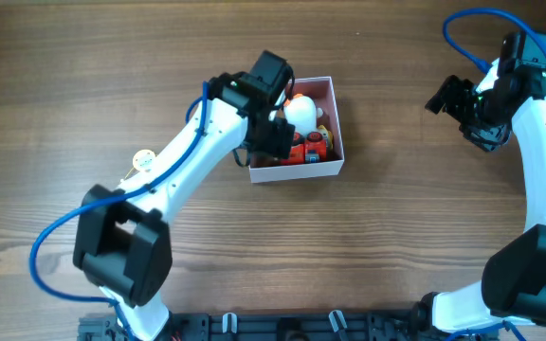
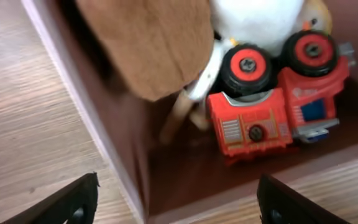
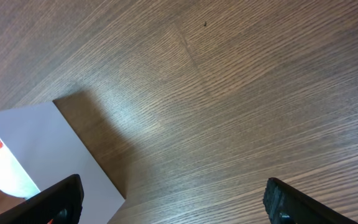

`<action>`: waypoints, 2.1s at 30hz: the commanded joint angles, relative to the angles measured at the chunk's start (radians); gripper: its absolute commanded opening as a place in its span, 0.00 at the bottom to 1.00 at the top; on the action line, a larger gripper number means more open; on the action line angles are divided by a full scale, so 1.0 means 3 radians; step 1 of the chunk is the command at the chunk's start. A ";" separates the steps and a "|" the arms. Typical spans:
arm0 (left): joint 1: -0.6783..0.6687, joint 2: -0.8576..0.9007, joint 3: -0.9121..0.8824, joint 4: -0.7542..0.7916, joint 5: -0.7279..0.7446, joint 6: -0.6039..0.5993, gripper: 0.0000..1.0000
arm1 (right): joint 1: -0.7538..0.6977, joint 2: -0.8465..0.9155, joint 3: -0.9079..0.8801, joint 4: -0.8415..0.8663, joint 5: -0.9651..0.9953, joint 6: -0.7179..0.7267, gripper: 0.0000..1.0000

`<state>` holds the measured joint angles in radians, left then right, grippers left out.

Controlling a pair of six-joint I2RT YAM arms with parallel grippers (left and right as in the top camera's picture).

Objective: Pack container
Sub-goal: 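Place the white rattle drum into the box and release it, then grasp the cat-face rattle drum handle with the left gripper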

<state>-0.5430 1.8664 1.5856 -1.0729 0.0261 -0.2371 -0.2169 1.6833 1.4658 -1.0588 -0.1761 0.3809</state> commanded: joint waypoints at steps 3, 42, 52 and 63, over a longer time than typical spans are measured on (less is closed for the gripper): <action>0.0240 -0.0505 0.0209 -0.0336 -0.0261 -0.0005 0.81 | 0.0014 0.0019 -0.0004 -0.0003 0.0006 -0.0046 0.93; 0.1935 -0.0334 -0.2019 0.1062 -0.0047 -0.1419 0.44 | 0.0014 0.0019 -0.0004 -0.0004 0.0006 -0.0043 0.92; 0.1937 -0.0263 -0.2021 0.1115 -0.0174 -0.1419 0.42 | 0.0014 0.0019 -0.0004 -0.0005 0.0005 -0.0041 0.91; 0.1967 -0.0132 -0.1981 0.1280 -0.0141 -0.1288 0.04 | 0.0014 0.0019 -0.0004 -0.0029 0.0005 -0.0039 0.91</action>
<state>0.0410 1.7821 0.9920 -0.7124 -0.0288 -0.6544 -0.2169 1.6833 1.4658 -1.0626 -0.1761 0.3798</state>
